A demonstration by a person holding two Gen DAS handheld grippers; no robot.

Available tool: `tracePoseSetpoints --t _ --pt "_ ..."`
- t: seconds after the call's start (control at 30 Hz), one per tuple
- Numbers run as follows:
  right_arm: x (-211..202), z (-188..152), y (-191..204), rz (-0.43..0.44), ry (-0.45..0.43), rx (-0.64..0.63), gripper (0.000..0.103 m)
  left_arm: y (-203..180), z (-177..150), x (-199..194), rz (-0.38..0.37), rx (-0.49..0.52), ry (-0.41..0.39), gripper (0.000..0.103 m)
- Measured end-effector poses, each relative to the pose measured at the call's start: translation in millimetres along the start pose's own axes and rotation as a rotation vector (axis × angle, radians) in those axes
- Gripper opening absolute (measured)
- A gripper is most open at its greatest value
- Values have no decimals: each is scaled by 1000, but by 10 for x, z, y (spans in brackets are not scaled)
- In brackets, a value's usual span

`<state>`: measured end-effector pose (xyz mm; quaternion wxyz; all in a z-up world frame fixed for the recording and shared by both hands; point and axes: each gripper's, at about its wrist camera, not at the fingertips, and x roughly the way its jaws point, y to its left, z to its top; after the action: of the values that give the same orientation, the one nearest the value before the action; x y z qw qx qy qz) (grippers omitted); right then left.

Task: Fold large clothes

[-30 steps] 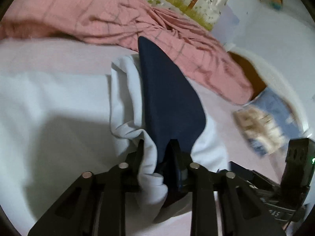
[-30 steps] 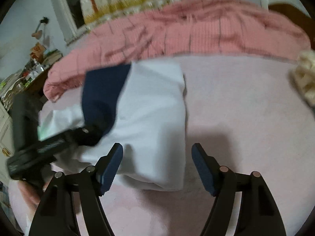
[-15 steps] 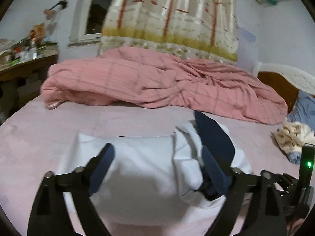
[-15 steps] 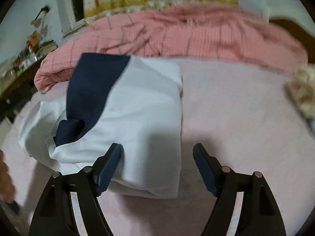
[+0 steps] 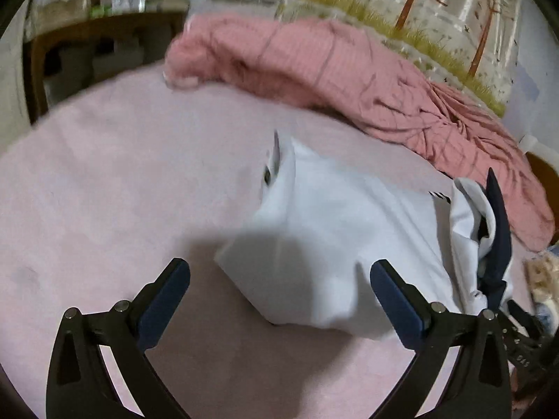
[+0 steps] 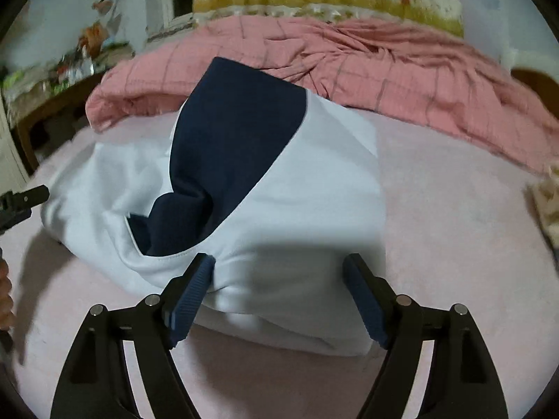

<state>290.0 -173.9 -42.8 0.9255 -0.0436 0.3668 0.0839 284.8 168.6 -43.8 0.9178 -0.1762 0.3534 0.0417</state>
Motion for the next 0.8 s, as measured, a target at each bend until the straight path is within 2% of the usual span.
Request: tracePoseSetpoints --t 0.17,0.27,0.3,0.37,0.43,0.5,0.57,0.6,0.63,0.7,0.77,0.8 --pt "-29 -9 -38 13 -13 16 80 121 -57 295 -94 -82 113 102" --pt "-104 -16 -54 19 -38 34 79 115 -104 129 -140 -109 118 101" --pt "-119 -14 -40 15 -42 29 79 140 -134 38 -182 -146 125 101" --pt "-98 -1 -15 7 -38 18 79 186 -221 -152 -333 -230 134 101" --pt "-104 -4 -6 2 -42 12 79 61 -219 -218 -384 -246 127 101" --pt "-125 -18 -21 7 -53 18 79 -100 -151 -81 -355 -260 173 101" --pt "-187 -36 -89 41 -91 49 79 -119 -147 155 -331 -337 254 101" --pt "-215 -33 -114 51 -106 63 79 -86 -181 249 -292 -385 277 98" --pt "-267 -26 -168 54 -133 87 79 -84 -212 290 -259 -398 266 96" --pt "-330 0 -251 68 -161 123 79 -221 -198 300 -194 -308 215 96" --pt "-348 19 -317 91 -165 155 76 -271 -162 344 -169 -288 160 94" --pt "-347 23 -355 102 -164 172 74 -247 -137 378 -165 -297 137 86"
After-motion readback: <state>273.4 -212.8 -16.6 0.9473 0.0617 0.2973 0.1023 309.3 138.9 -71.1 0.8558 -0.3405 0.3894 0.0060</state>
